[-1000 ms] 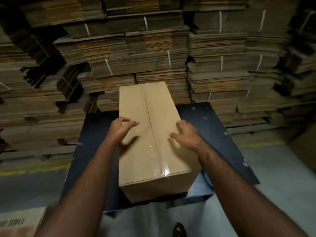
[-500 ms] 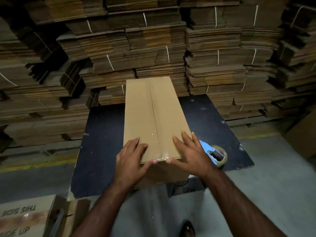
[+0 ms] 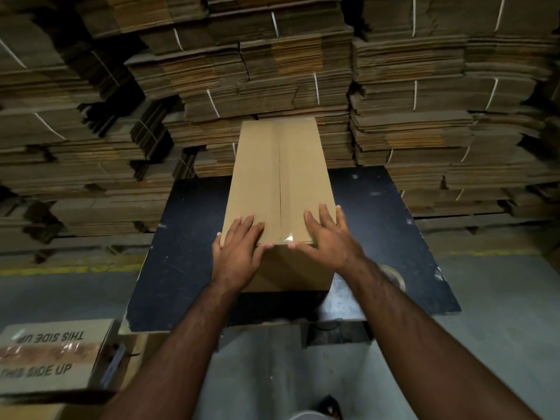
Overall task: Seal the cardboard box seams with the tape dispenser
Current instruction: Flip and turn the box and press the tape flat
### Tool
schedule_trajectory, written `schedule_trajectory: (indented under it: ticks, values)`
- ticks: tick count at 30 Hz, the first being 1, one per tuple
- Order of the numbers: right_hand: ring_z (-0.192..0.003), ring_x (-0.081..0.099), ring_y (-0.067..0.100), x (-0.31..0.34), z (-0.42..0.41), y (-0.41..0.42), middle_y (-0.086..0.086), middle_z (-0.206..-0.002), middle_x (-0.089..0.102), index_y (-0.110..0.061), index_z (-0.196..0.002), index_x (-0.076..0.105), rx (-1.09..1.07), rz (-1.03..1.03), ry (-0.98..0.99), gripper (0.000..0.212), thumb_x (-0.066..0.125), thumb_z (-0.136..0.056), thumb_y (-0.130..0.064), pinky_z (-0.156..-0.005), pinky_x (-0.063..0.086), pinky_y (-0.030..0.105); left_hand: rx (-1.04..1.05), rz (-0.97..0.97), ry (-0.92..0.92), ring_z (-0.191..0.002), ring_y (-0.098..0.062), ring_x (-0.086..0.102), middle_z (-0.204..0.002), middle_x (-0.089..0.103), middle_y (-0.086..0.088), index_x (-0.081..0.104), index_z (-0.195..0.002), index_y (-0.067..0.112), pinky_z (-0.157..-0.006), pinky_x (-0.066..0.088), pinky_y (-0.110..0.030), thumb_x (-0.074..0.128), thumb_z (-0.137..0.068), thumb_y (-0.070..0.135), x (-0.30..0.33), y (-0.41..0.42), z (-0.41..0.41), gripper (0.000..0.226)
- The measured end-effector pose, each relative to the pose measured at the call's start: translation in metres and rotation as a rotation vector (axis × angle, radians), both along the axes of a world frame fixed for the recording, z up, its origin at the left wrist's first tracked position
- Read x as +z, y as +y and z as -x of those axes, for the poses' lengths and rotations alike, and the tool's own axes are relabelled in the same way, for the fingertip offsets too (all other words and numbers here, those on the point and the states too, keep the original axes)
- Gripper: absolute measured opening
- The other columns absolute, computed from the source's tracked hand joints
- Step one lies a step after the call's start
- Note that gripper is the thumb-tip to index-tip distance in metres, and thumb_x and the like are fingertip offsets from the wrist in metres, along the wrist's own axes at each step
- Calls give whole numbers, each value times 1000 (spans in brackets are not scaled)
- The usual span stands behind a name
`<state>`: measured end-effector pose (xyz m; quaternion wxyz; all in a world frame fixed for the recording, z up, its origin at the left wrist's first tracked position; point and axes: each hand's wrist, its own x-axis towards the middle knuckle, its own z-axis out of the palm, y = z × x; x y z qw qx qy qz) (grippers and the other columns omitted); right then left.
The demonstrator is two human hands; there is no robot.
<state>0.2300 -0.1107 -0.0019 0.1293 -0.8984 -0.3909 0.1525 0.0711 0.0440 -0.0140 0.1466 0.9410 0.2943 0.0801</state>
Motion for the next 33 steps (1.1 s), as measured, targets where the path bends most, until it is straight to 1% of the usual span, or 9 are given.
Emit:
schedule_trajectory:
  ticks: [5, 8, 11, 14, 17, 19, 22, 26, 33]
  values:
    - [-147, -17, 35, 3, -25, 16, 2, -165, -2, -33, -154, 15, 50, -85, -3, 93, 44, -80, -81, -115, 20, 55, 70, -36, 15, -152, -16, 11, -165, 18, 6, 30, -153, 31, -117, 11, -60, 31, -103, 52, 4, -1, -14, 55]
    - [-150, 0, 25, -15, -34, -7, 6, -164, 11, -25, -151, 34, 85, -328, 91, 79, 60, -86, -61, -117, 12, 33, 107, -88, 43, -150, -18, 18, -163, 23, 3, 34, -151, 28, -116, 13, -62, 37, -103, 47, 3, -16, -11, 52]
    - [-142, 32, 15, -34, -46, -41, 5, -156, 35, -24, -143, 49, 57, -584, 74, 54, 62, -93, -41, -111, 26, 23, 56, -222, -34, -144, -17, 30, -156, 35, -1, 39, -147, 27, -114, 18, -65, 43, -100, 47, 8, -29, -16, 52]
    - [-121, 56, 24, -66, -56, -73, 8, -131, 61, -18, -129, 64, -196, -691, -6, 34, 57, -98, -29, -100, 42, 30, -59, -244, -21, -145, -18, 30, -159, 32, 1, 35, -149, 35, -111, 20, -65, 41, -101, 49, 9, -42, -35, 51]
    - [-104, 63, 33, -100, -58, -104, 13, -113, 67, -13, -115, 67, -436, -471, 32, 27, 58, -91, -21, -85, 48, 37, -48, -223, 16, -149, -17, 24, -161, 29, 3, 32, -150, 41, -111, 13, -71, 39, -102, 46, -2, -57, -47, 48]
    - [-99, 62, 37, -117, -54, -120, 17, -107, 66, -10, -108, 63, -455, -283, 115, 23, 58, -87, -19, -79, 49, 39, -20, -240, -4, -149, -18, 25, -161, 31, 3, 33, -150, 41, -111, 11, -73, 43, -102, 37, -9, -60, -48, 49]
    - [-98, 60, 36, -134, -46, -128, 16, -107, 62, -7, -101, 57, -437, -233, 206, 20, 62, -83, -16, -79, 49, 39, -2, -293, 8, -147, -19, 31, -159, 34, 2, 32, -152, 40, -110, 16, -73, 52, -99, 26, -11, -62, -49, 58]
    - [-111, 54, 36, -150, -48, -121, 18, -118, 59, -1, -114, 53, -348, -127, 81, 37, 67, -83, -15, -89, 44, 42, 21, -362, 18, -145, -20, 36, -157, 39, 1, 32, -152, 37, -108, 21, -74, 58, -97, 23, -10, -67, -55, 63]
    - [-110, 60, 32, -151, -59, -112, 14, -120, 60, -7, -125, 37, -382, -1, 190, 51, 63, -81, -3, -77, 47, 36, 13, -359, 99, -148, -20, 28, -161, 31, 2, 24, -154, 40, -109, 20, -74, 55, -99, 25, -10, -65, -57, 65]
